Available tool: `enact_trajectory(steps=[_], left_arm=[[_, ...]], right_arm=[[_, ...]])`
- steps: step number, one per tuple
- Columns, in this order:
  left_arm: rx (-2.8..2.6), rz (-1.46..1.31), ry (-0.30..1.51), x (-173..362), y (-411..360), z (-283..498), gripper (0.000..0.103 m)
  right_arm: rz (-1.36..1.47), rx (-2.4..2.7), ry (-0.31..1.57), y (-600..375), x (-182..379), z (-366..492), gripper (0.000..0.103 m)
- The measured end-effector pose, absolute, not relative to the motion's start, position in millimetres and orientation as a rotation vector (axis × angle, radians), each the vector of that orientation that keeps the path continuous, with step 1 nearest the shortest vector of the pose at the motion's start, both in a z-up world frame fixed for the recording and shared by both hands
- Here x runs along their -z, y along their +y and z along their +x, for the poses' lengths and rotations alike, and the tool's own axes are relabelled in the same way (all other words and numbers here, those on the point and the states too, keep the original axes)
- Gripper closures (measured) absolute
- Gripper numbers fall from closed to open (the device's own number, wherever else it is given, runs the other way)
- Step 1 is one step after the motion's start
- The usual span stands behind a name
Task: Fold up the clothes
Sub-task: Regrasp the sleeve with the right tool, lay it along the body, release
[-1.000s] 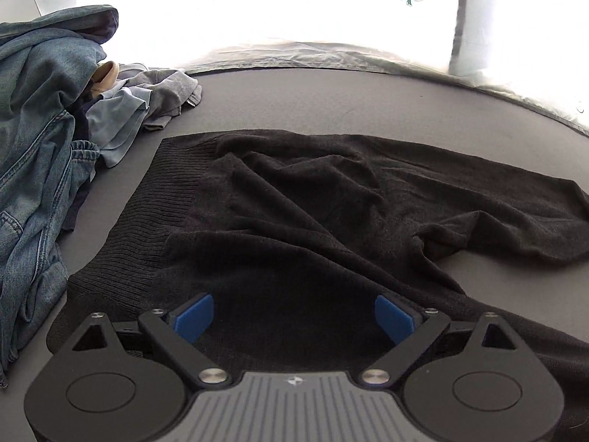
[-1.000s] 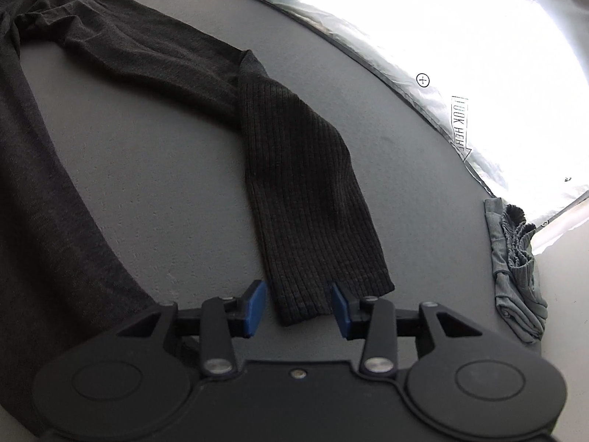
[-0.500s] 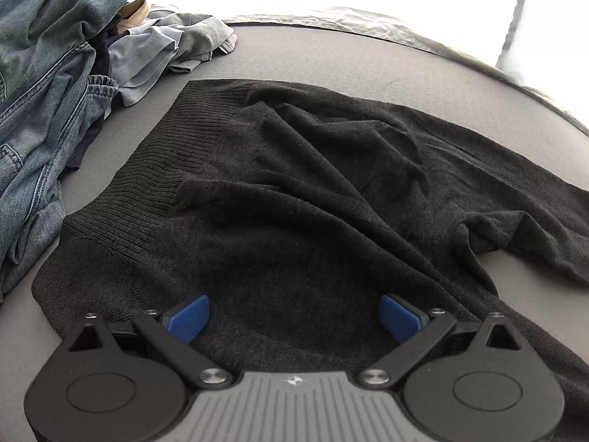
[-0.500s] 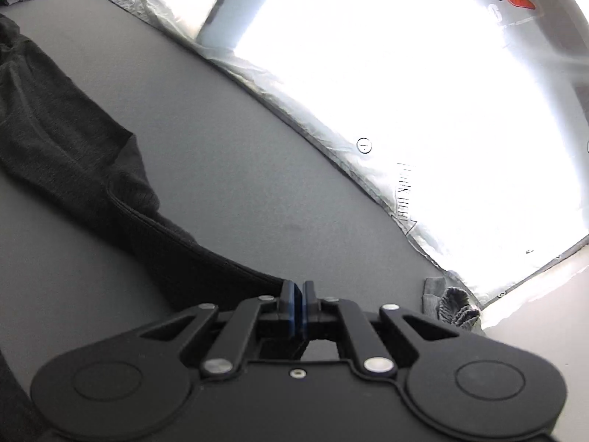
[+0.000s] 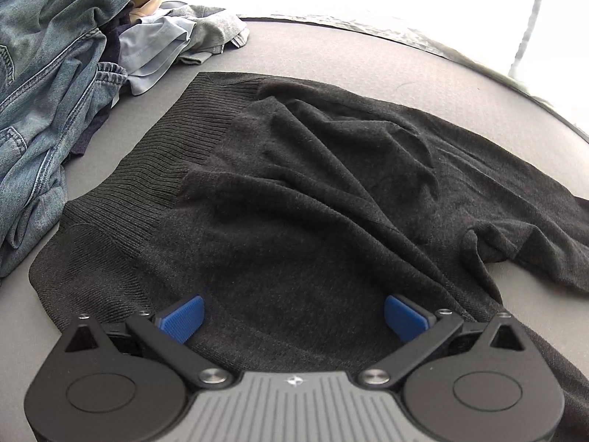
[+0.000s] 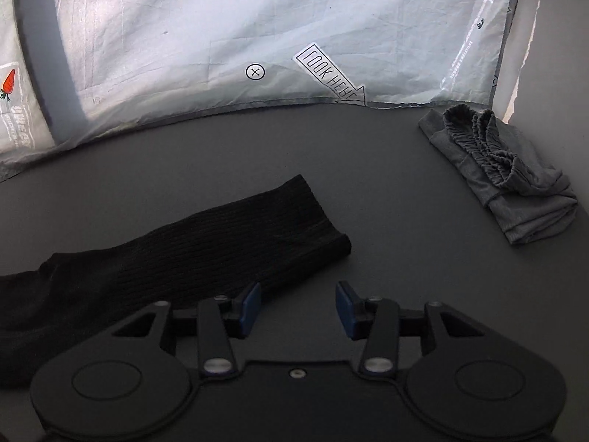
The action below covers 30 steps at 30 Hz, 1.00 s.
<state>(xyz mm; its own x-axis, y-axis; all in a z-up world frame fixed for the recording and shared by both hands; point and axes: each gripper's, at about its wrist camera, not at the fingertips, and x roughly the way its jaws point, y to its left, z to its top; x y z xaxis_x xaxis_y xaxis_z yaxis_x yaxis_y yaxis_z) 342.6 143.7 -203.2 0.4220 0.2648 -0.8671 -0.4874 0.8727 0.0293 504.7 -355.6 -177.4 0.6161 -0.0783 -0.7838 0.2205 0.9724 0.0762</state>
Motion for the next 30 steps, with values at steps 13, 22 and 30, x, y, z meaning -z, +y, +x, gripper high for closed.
enact_trajectory(steps=[13, 22, 30], left_arm=[[-0.478, -0.242, 1.022, 204, 144, 341, 0.0], [-0.467, -0.242, 1.03, 203, 148, 341, 0.0], [-0.461, -0.235, 1.018, 204, 150, 339, 0.0]], right_arm=[[0.318, 0.283, 0.883, -367, 208, 555, 0.083], [0.337, 0.347, 0.776, -386, 188, 523, 0.1], [0.258, 0.4, 0.833, -392, 208, 507, 0.1]])
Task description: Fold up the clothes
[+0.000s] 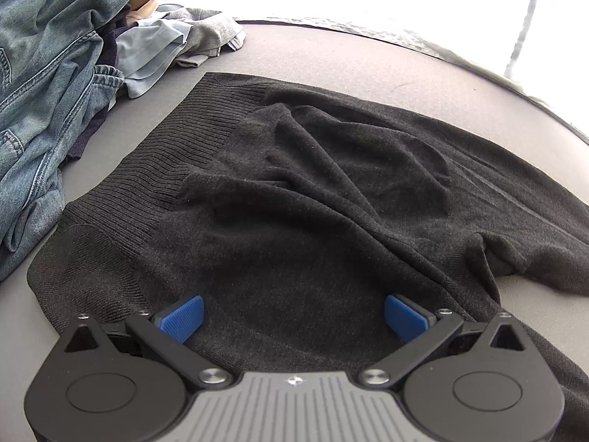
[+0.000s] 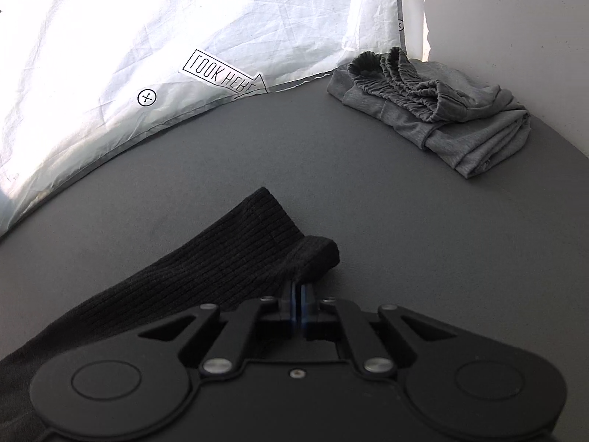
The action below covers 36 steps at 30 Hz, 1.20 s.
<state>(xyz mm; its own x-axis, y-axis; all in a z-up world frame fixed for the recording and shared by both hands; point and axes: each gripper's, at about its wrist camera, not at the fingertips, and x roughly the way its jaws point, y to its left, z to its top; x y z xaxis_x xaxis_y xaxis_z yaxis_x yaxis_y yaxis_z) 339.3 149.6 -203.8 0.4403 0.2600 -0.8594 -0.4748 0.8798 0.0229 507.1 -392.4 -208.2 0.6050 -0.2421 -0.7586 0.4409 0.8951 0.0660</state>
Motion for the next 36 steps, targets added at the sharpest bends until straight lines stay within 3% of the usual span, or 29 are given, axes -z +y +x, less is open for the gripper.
enact_trajectory(steps=[3, 8, 11, 19, 28, 36], left_arm=[[-0.463, -0.235, 1.014, 204, 150, 339, 0.0], [-0.46, -0.234, 1.003, 205, 150, 338, 0.0], [-0.446, -0.234, 1.005, 204, 150, 336, 0.0], [-0.407, -0.299, 0.989, 196, 164, 303, 0.0], [-0.484, -0.357, 1.011, 195, 182, 243, 0.0], [-0.459, -0.311, 1.031, 196, 173, 210, 0.0]], right_arm=[[0.181, 0.381, 0.847, -385, 207, 510, 0.098], [0.153, 0.387, 0.821, -390, 188, 495, 0.068], [0.221, 0.4, 0.796, -399, 176, 463, 0.06], [0.314, 0.428, 0.82, -412, 171, 343, 0.052], [0.362, 0.563, 0.883, -430, 194, 242, 0.034], [0.438, 0.567, 0.884, -435, 206, 219, 0.034]])
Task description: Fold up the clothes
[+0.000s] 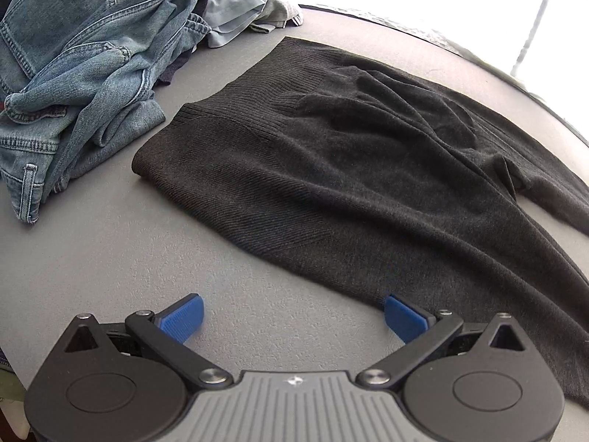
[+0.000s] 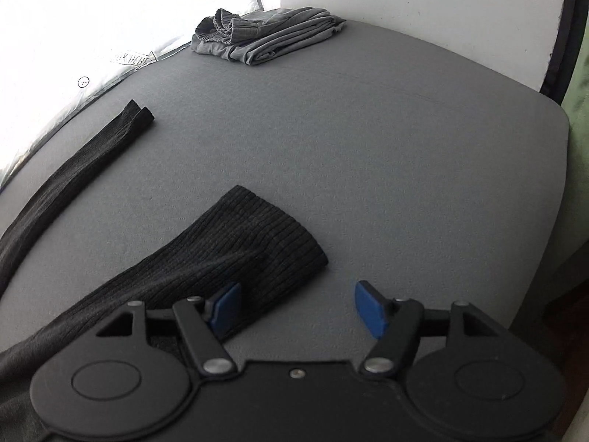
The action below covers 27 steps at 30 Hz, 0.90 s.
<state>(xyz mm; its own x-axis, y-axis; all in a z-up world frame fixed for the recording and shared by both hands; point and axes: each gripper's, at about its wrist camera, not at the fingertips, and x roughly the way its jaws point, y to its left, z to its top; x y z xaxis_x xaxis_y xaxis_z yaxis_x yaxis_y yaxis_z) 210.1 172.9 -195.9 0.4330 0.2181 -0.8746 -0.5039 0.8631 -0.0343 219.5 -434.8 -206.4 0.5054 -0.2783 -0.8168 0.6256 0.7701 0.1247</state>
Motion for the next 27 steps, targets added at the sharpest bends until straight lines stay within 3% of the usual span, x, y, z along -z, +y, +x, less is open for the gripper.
enact_trajectory(steps=[9, 13, 19, 21, 22, 23, 27], left_arm=[[-0.449, -0.329, 1.025, 197, 166, 202, 0.0], [-0.461, -0.321, 1.032, 199, 162, 205, 0.0], [-0.484, -0.308, 1.033, 201, 152, 207, 0.0], [-0.499, -0.296, 1.036, 202, 148, 207, 0.0], [-0.506, -0.294, 1.037, 203, 147, 208, 0.0], [-0.512, -0.295, 1.038, 203, 146, 209, 0.0], [-0.529, -0.302, 1.038, 204, 144, 209, 0.0]], right_arm=[[0.355, 0.537, 0.818, -448, 194, 244, 0.037], [0.212, 0.377, 0.876, -449, 198, 275, 0.053], [0.117, 0.228, 0.947, -441, 205, 297, 0.065], [0.075, 0.212, 0.947, -438, 204, 298, 0.074], [0.04, 0.196, 0.945, -437, 204, 299, 0.088], [0.002, 0.179, 0.942, -437, 202, 301, 0.093], [0.067, 0.208, 0.891, -456, 194, 307, 0.098]])
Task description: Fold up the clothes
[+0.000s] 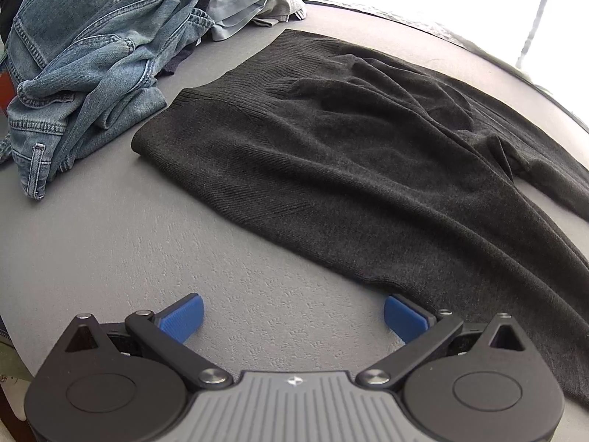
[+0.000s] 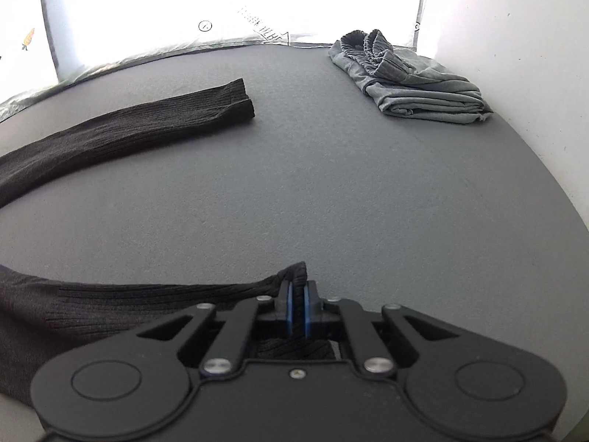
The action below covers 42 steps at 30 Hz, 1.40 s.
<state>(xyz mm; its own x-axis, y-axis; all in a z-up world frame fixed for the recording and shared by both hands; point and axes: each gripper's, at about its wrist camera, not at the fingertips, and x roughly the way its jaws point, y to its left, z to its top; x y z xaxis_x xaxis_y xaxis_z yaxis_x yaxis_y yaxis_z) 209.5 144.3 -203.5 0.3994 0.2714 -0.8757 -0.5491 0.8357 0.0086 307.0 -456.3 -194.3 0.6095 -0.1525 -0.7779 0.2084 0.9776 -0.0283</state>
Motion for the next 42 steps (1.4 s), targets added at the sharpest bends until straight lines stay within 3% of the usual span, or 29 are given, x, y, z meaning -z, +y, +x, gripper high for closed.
enact_trajectory(steps=[6, 7, 10, 25, 42], left_arm=[[-0.533, -0.308, 1.041, 204, 146, 210, 0.0], [-0.532, -0.312, 1.041, 204, 147, 210, 0.0], [-0.528, -0.328, 1.037, 203, 150, 209, 0.0], [-0.523, -0.449, 0.96, 196, 188, 211, 0.0], [-0.733, -0.586, 0.837, 197, 269, 230, 0.004]], right_arm=[[0.215, 0.273, 0.897, -472, 206, 315, 0.093], [0.204, 0.282, 0.898, -470, 206, 315, 0.09], [0.231, 0.327, 0.877, -471, 200, 308, 0.067], [0.558, 0.441, 0.842, -464, 206, 242, 0.062], [0.599, 0.591, 0.859, -452, 208, 257, 0.062]])
